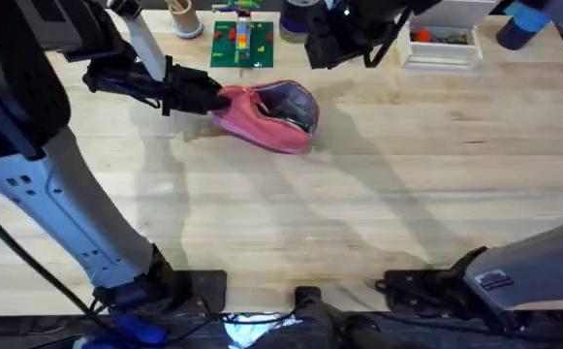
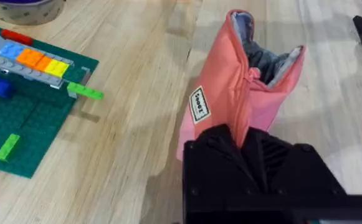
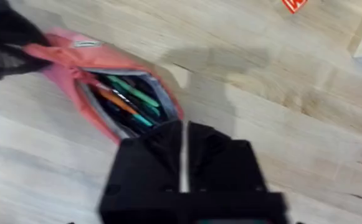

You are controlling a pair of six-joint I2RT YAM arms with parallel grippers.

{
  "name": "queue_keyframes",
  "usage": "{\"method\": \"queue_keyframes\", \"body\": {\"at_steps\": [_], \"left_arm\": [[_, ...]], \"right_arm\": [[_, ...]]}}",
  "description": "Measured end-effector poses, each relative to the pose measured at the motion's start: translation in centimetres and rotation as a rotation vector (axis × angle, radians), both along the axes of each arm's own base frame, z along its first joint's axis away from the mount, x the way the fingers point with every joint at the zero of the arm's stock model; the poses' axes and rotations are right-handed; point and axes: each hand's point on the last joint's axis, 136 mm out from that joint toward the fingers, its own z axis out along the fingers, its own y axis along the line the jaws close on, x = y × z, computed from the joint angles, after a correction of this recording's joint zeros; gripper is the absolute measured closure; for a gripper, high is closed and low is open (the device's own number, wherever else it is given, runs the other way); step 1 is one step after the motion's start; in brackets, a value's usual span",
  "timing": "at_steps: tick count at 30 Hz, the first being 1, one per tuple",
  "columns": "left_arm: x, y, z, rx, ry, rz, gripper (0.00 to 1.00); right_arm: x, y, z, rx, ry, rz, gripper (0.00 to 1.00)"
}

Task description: Unzip the bag, pick up the pens from the table one at a time and place them inside, then zip the bag closed.

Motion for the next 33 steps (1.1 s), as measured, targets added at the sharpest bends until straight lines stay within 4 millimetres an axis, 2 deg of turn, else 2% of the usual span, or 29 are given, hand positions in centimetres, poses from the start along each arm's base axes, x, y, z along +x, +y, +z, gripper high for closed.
{"method": "queue_keyframes", "body": {"at_steps": [2, 5, 8, 9, 15, 26, 27, 32, 33], "left_arm": [[0.0, 0.0, -0.1, 0.005, 0.001, -0.001, 0.959], [-0.1, 0.1, -0.2, 0.011, 0.003, -0.004, 0.959], [-0.1, 0.1, -0.2, 0.015, 0.004, -0.006, 0.959], [-0.1, 0.1, -0.3, 0.016, 0.004, -0.006, 0.959], [-0.2, 0.2, -0.5, 0.032, 0.009, -0.012, 0.959], [-0.7, 0.6, -1.5, 0.094, 0.025, -0.036, 0.942], [-0.7, 0.6, -1.5, 0.096, 0.024, -0.037, 0.856], [-0.9, 0.8, -1.8, 0.114, 0.032, -0.041, 0.08], [-0.9, 0.8, -1.8, 0.114, 0.035, -0.041, 0.027]], "right_arm": [[-0.4, 0.5, 0.5, 0.006, -0.01, 0.018, 0.747], [-1.2, 1.7, 0.4, 0.033, 0.01, 0.053, 0.556], [-2.3, 3.4, 0.3, 0.091, 0.05, 0.105, 0.13], [-2.6, 4.0, 0.3, 0.111, 0.062, 0.124, 0.039], [-3.8, 6.6, 0.8, 0.252, 0.121, 0.159, 0.006], [-4.2, 7.6, 1.1, 0.319, 0.152, 0.153, 0.006], [-4.2, 7.7, 1.0, 0.323, 0.152, 0.151, 0.006], [-4.5, 7.4, -0.5, 0.317, 0.187, 0.122, 0.006], [-4.6, 7.4, -0.8, 0.314, 0.194, 0.117, 0.006]]}}
